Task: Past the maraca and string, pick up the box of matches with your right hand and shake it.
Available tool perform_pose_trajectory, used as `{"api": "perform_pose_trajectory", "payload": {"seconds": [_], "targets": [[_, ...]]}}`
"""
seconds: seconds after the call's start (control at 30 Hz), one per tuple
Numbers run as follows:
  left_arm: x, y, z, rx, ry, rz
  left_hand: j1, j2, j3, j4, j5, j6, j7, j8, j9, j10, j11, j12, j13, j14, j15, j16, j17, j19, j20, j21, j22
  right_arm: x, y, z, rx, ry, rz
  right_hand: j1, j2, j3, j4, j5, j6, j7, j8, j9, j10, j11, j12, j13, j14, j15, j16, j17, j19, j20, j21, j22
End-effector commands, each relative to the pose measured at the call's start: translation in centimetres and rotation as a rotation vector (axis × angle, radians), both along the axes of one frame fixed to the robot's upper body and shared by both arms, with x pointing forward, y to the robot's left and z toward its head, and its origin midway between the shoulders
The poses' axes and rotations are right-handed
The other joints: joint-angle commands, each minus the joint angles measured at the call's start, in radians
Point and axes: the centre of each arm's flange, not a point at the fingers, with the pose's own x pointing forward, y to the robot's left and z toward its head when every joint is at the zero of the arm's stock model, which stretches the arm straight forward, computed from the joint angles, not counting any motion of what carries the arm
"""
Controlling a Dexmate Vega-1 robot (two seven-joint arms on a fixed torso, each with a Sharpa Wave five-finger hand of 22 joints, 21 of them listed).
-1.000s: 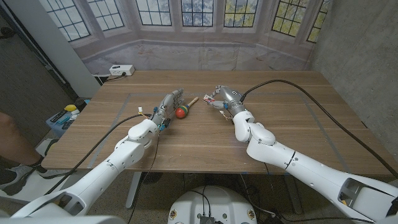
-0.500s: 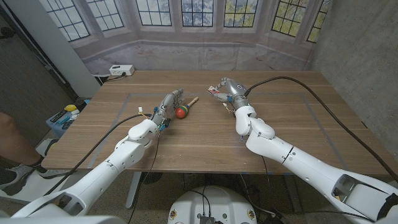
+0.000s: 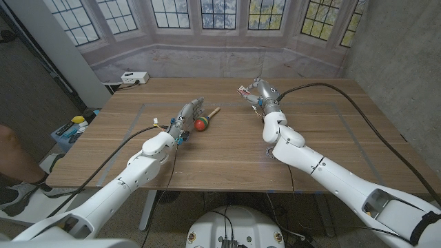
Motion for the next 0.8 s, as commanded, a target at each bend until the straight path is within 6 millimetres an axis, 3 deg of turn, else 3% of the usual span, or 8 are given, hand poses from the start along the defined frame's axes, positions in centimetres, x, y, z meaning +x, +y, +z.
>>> {"api": "perform_pose_trajectory", "payload": {"seconds": [0.03, 0.47, 0.8], "targets": [[-0.4, -0.3, 0.0, 0.004, -0.008, -0.002, 0.008, -0.001, -0.004, 0.004, 0.006, 0.006, -0.002, 0.000, 0.002, 0.003, 0.006, 0.000, 0.003, 0.000, 0.008, 0.003, 0.002, 0.004, 0.009, -0.002, 0.004, 0.7, -1.7, 1.1, 0.106, -0.024, -0.041, 0.001, 0.015, -0.004, 0.000, -0.001, 0.001, 0.008, -0.001, 0.003, 0.008, 0.001, -0.001, 0.002, 0.006, 0.000, -0.005, 0.005, 0.005, 0.001, -0.004, 0.002], [-0.8, -0.2, -0.4, 0.003, -0.002, 0.001, 0.009, 0.000, -0.003, 0.004, 0.007, 0.009, -0.002, 0.001, 0.002, 0.004, 0.007, 0.001, 0.003, 0.000, 0.009, 0.003, 0.002, 0.006, 0.008, -0.001, 0.004, 1.0, -2.8, 1.3, 0.158, -0.021, -0.065, -0.001, 0.016, -0.006, 0.001, -0.002, -0.001, 0.010, -0.004, 0.003, 0.008, 0.001, -0.002, 0.002, 0.005, 0.003, -0.006, 0.005, 0.002, 0.003, -0.005, 0.002], [-0.9, -0.1, -0.6, 0.002, -0.004, 0.003, 0.009, 0.000, -0.003, 0.005, 0.007, 0.009, -0.003, 0.001, 0.002, 0.003, 0.009, 0.000, 0.003, 0.000, 0.008, 0.003, 0.002, 0.005, 0.008, -0.002, 0.004, 0.2, -2.4, 0.3, 0.120, -0.015, -0.061, -0.002, 0.016, -0.007, 0.001, -0.002, 0.000, 0.010, -0.006, 0.004, 0.010, 0.003, -0.002, 0.002, 0.006, 0.004, -0.007, 0.005, 0.002, 0.003, -0.006, 0.002]]}}
